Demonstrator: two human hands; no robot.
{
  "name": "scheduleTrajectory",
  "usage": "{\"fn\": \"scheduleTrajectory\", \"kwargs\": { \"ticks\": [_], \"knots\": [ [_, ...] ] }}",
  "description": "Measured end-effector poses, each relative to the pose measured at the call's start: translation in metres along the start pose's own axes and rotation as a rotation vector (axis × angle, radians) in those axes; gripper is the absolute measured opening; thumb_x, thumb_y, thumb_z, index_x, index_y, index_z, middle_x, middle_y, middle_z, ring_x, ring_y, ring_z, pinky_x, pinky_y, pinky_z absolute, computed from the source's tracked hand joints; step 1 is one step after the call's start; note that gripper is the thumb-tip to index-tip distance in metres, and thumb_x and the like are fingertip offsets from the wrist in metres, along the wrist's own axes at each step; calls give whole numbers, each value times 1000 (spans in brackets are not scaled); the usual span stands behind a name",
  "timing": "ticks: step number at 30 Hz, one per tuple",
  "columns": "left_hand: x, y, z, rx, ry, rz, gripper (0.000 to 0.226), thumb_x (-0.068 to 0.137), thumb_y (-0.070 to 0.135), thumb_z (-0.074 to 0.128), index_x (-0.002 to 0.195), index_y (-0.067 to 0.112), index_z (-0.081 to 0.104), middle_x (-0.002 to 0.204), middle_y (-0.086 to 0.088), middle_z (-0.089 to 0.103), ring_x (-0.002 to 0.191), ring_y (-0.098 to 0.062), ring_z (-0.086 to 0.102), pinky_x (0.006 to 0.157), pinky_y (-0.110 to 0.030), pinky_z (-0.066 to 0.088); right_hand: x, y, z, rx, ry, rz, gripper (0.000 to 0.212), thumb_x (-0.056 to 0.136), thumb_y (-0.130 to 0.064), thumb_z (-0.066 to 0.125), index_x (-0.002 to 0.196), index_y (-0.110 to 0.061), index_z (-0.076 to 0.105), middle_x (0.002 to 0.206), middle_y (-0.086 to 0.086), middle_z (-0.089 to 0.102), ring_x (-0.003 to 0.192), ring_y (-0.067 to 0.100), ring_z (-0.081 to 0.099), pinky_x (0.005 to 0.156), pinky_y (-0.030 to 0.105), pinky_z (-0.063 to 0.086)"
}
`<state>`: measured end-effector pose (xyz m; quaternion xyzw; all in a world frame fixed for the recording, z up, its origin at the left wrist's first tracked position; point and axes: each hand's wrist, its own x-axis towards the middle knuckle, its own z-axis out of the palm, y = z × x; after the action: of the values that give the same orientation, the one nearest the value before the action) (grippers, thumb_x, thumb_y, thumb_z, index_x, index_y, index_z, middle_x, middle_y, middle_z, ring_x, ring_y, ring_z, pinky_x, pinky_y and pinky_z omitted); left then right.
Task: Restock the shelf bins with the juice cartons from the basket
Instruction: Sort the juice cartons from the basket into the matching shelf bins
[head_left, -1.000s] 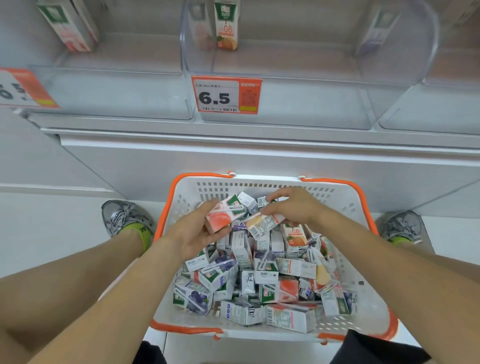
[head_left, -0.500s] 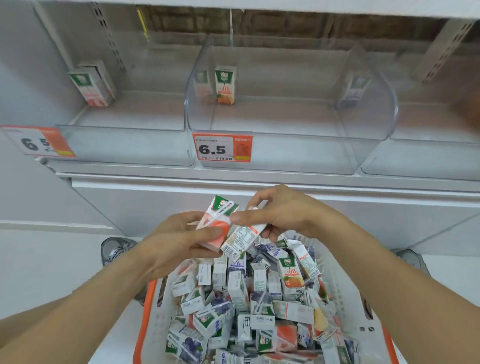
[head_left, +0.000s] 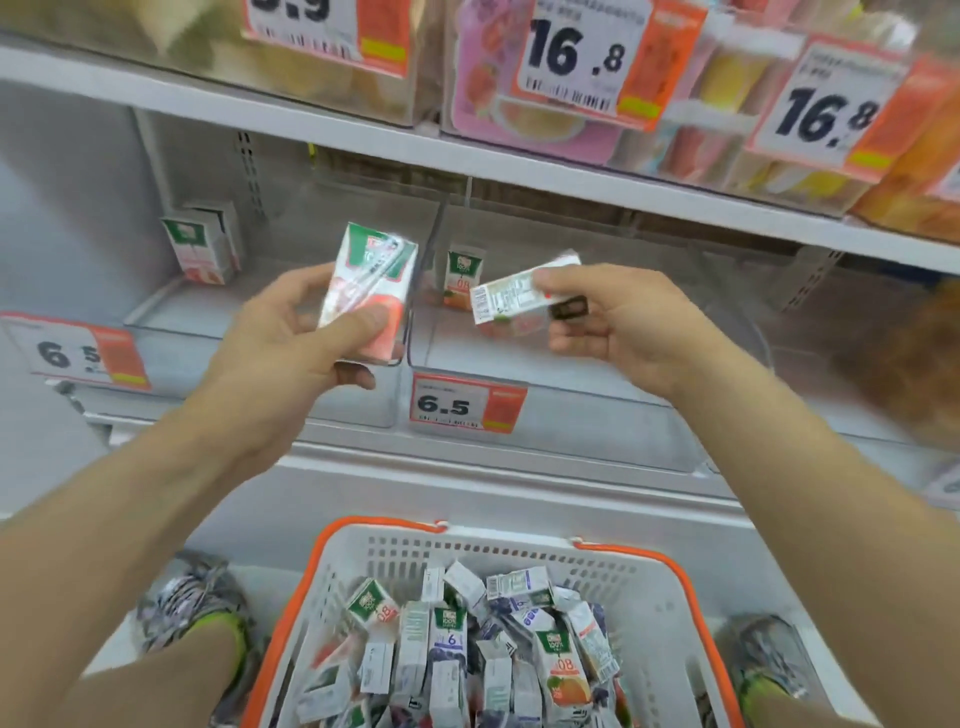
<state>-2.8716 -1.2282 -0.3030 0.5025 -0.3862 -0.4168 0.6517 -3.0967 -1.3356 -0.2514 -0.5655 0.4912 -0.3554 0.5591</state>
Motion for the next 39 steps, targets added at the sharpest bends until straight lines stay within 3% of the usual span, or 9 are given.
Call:
{"fn": "scheduleTrajectory", "kwargs": {
  "ticks": [5,11,14,17,21,24,29,34,39],
  "knots": [
    [10,-12,-3,64,94,0,74,57,26,94,121,18,58,96,-6,76,81,-27,75,56,-24,54,94,-5,32,-494,189,40,35,71,-41,85,83,-11,71,78,6,74,61,14,69,65,33,63],
    [15,-16,-10,177,211,-50,64,70,20,87,122,25,50,90,-2,72,46,-2,59,43,-10,42,167,11,71,-505,156,104,53,62,-38,93,91,-4,66,79,7,74,63,20,75,66,35,64],
    [18,-14,-15,162,229,-56,66,69,27,88,120,24,46,88,-6,74,51,-8,60,51,-18,46,176,20,79,-387,151,101,39,75,-28,87,95,-5,63,74,0,67,71,19,76,73,34,63],
    [18,-12,-20,112,227,-44,65,57,34,84,113,21,52,83,-10,74,57,-18,62,57,-32,47,182,33,76,-315,205,97,31,81,-10,79,108,-5,65,91,12,73,79,23,76,78,39,63],
    [16,-10,-24,5,176,-106,52,54,40,79,97,13,71,76,-8,70,51,-17,48,57,-34,42,176,40,67,-588,157,22,48,76,-6,75,122,-8,60,116,13,69,97,29,72,87,44,60],
    [14,-7,-24,-94,119,-191,24,75,23,80,90,5,78,83,-7,72,64,-19,50,53,-28,41,148,28,61,-761,160,-169,49,79,-12,77,124,-13,58,112,3,64,103,22,65,88,32,56],
    [10,6,-29,-200,131,-174,32,75,28,76,97,5,74,94,-11,77,79,-29,73,53,-24,56,70,4,60,-579,-115,-579,22,80,-4,79,94,-18,72,89,1,73,78,14,68,75,29,57],
    [5,20,-35,-262,23,-177,33,90,34,60,103,6,72,87,-16,73,68,-23,65,52,-27,50,21,-20,87,-510,-565,-575,65,83,-9,79,138,-25,49,127,-5,61,110,18,64,87,41,59],
    [5,21,-59,-87,110,-205,41,99,47,47,103,15,72,88,-10,74,73,-20,67,65,-35,52,19,-14,136,-409,-549,-596,49,84,-3,77,125,-13,53,113,6,68,97,23,69,82,49,59]
  ]
}}
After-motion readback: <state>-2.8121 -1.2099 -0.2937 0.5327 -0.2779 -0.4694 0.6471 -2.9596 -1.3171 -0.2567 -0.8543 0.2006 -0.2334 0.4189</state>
